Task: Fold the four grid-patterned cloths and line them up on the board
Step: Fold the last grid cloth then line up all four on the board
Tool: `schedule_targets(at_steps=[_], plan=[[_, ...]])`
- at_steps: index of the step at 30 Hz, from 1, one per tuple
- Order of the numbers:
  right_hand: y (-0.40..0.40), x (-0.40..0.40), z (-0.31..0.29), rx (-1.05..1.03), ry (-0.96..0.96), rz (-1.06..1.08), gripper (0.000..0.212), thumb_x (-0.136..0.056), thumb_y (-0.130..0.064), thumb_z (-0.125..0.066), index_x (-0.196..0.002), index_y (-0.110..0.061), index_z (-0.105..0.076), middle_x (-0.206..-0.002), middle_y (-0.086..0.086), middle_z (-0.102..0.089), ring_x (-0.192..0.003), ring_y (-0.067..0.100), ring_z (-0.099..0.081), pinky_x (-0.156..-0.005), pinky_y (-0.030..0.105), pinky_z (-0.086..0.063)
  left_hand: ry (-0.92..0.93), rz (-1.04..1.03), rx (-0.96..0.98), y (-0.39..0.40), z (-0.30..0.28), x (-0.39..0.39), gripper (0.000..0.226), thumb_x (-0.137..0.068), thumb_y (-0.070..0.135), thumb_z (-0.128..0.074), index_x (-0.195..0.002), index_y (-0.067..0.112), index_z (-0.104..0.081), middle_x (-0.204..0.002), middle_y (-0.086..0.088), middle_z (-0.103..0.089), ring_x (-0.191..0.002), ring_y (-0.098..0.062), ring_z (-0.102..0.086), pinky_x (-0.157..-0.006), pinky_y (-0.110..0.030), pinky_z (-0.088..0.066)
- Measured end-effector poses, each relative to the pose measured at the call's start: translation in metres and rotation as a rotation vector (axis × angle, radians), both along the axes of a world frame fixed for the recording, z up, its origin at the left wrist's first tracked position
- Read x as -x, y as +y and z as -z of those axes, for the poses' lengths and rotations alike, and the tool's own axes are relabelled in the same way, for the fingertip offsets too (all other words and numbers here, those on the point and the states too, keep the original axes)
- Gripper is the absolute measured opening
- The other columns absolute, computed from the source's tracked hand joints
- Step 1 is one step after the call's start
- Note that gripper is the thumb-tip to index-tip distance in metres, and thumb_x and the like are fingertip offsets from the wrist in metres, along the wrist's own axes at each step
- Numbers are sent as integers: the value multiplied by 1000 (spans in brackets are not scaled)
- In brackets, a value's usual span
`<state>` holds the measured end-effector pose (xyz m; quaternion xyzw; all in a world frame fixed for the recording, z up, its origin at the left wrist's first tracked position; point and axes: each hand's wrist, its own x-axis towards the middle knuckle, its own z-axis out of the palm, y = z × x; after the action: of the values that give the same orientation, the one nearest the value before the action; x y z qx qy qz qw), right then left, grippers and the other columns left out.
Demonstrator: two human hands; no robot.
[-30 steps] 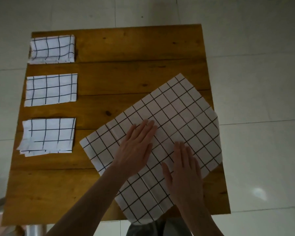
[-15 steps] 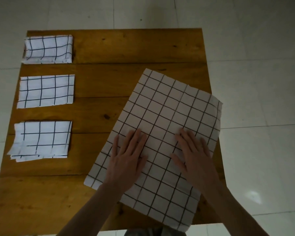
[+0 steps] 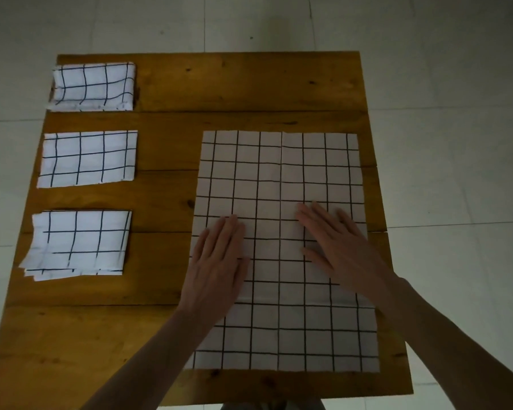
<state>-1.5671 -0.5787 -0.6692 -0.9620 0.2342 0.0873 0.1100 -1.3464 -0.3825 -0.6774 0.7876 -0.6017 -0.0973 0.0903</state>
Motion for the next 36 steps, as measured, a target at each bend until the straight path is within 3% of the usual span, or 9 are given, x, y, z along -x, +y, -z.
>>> schedule_targets(at_steps=[3, 13, 17, 21, 24, 27, 30, 33, 36], plan=[[8, 5, -1, 57, -37, 36, 71, -108, -55, -28, -166, -21, -5, -173, 0, -3, -160, 18, -5, -128, 49, -17, 7, 17, -13, -1, 6, -7, 61, -110, 39, -33, -163, 11, -25, -171, -10, -20, -160, -24, -13, -126, -52, -26], [22, 18, 10, -5, -92, 102, 71, -105, -59, -30, -164, -22, -18, -173, -4, -9, -160, 16, -1, -127, 54, -18, -14, -29, 66, 9, 7, -4, 60, -107, 46, -40, -157, 14, -41, -164, -8, -38, -152, -27, -33, -123, -46, -27], [18, 21, 13, 1, -167, 89, 63, -105, -54, -37, -160, -24, -35, -171, -3, -22, -159, 19, -13, -125, 55, -20, 26, -44, 122, 11, 7, -5, 55, -105, 46, -47, -151, 17, -52, -158, -6, -47, -145, -27, -40, -120, -45, -27], [21, 18, 8, 113, -295, 125, 41, -102, -42, -52, -136, -21, -65, -152, 1, -54, -144, 24, -45, -123, 54, -26, 61, -55, 166, 6, 3, -3, 42, -102, 39, -50, -135, 19, -66, -145, -3, -59, -135, -25, -48, -109, -46, -41], [23, 14, 5, 135, -353, 157, 27, -101, -35, -56, -116, -21, -73, -133, 0, -66, -124, 24, -60, -118, 53, -33, 77, -66, 175, -2, -6, -1, 28, -100, 27, -56, -121, 19, -73, -131, -2, -67, -125, -23, -56, -99, -48, -51], [19, 11, 1, 116, -389, 141, 26, -102, -33, -53, -112, -20, -74, -125, 0, -69, -115, 25, -63, -114, 52, -37, 125, -57, 150, -11, -16, -3, 29, -95, 24, -66, -123, 17, -70, -128, -3, -67, -122, -24, -60, -98, -48, -54], [11, 7, -8, 132, -428, 78, 27, -103, -31, -52, -113, -18, -74, -121, 1, -71, -111, 25, -65, -112, 52, -40, 158, 24, 112, -22, -24, -6, 40, -100, 30, -59, -137, 15, -61, -136, -5, -62, -127, -25, -56, -105, -44, -49], [0, 2, -22, 167, -449, 15, 26, -102, -29, -54, -112, -16, -74, -117, 1, -72, -108, 24, -67, -111, 57, -41, 185, 82, 121, -34, -31, -12, 25, -100, 25, -57, -119, 17, -71, -117, -1, -70, -110, -22, -63, -94, -46, -55], [-12, -1, -36, 158, -454, 42, 23, -102, -33, -58, -108, -19, -74, -107, -3, -74, -105, 22, -68, -115, 59, -35, 231, 96, 163, -46, -44, -18, 13, -96, 19, -64, -103, 16, -74, -100, 1, -72, -93, -17, -65, -79, -39, -58]])
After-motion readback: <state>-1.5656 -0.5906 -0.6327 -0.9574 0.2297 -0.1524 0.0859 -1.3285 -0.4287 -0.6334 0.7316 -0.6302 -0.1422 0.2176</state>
